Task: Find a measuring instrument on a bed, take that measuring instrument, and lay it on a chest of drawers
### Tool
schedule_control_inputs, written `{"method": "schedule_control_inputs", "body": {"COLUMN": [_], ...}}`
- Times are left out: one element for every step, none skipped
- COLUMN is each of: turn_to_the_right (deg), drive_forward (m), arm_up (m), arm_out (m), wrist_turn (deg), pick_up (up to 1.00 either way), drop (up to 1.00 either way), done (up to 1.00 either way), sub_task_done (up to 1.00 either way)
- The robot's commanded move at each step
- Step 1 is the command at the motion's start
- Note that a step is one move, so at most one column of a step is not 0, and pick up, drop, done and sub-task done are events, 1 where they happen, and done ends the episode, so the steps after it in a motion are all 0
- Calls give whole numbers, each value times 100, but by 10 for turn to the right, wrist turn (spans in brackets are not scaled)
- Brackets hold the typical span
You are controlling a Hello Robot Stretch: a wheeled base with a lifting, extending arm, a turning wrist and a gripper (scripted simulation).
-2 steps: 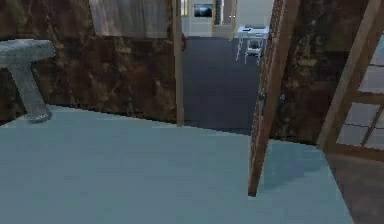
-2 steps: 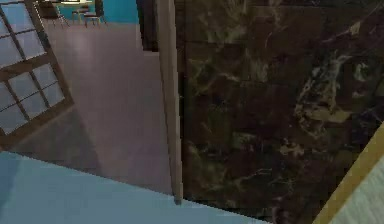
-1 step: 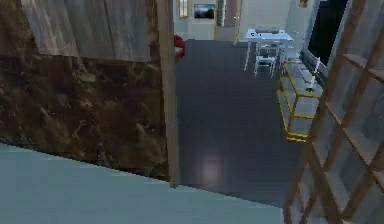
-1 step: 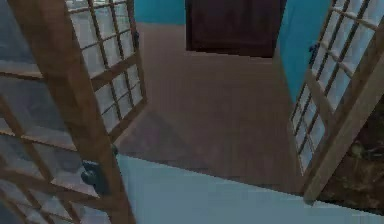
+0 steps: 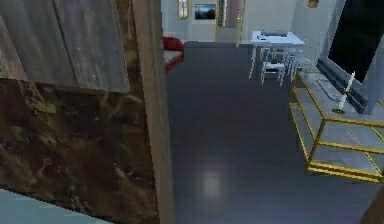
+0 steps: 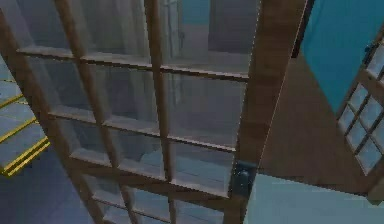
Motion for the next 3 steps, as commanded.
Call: {"method": "schedule_control_inputs", "body": {"turn_to_the_right": [180, 0, -90], "drive_forward": [0, 100, 0], "arm_up": [0, 0, 0], "arm_out": [0, 0, 0], "wrist_turn": [0, 0, 0], "pick_up": [0, 0, 0], "drop": [0, 0, 0], "done": [0, 0, 0], "sub_task_done": [0, 0, 0]}}
